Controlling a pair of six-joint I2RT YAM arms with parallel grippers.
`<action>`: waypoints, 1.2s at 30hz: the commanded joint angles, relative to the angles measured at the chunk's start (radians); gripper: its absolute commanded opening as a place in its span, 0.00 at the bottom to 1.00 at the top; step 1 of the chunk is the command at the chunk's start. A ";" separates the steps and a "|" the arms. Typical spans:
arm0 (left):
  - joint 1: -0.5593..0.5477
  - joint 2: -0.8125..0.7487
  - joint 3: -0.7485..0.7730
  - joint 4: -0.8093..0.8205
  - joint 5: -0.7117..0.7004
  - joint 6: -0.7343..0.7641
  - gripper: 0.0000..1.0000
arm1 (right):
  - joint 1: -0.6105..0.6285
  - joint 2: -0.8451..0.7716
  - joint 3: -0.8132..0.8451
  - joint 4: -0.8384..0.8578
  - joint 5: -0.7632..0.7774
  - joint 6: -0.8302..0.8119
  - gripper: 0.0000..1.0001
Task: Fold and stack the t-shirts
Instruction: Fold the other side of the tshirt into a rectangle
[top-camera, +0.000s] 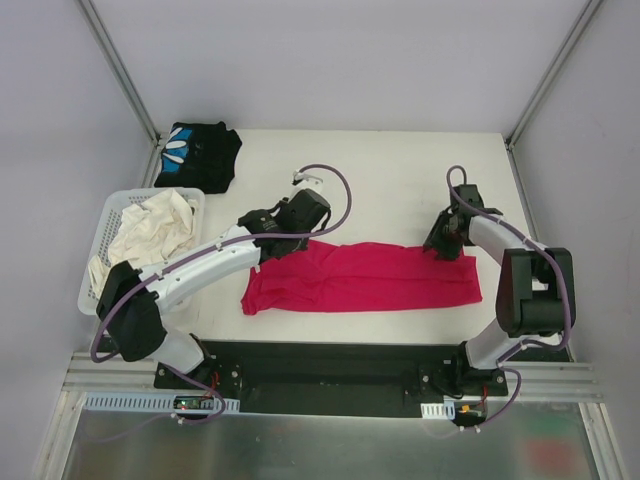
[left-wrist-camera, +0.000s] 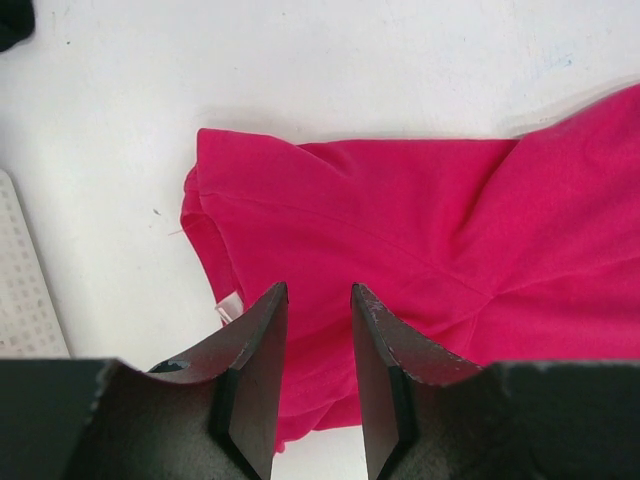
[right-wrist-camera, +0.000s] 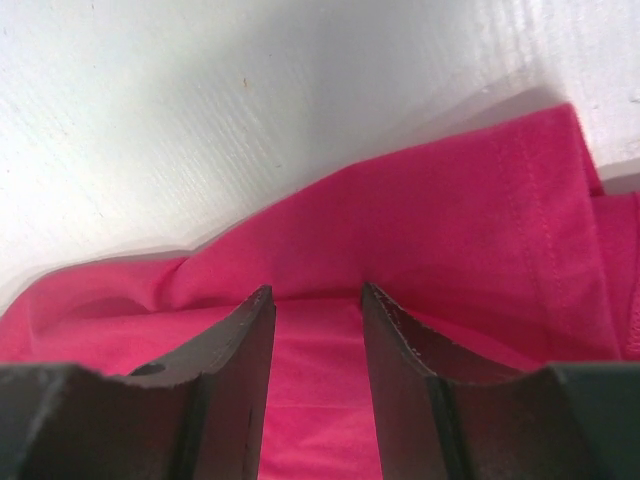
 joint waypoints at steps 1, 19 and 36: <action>0.014 -0.048 0.036 0.008 -0.035 0.028 0.31 | 0.028 0.022 0.033 0.018 -0.011 0.024 0.43; 0.041 -0.097 0.022 0.008 -0.052 0.045 0.31 | 0.031 0.151 0.073 0.018 0.034 0.012 0.42; 0.064 -0.115 -0.009 0.011 -0.038 0.030 0.31 | 0.010 0.274 0.334 -0.056 0.126 -0.056 0.43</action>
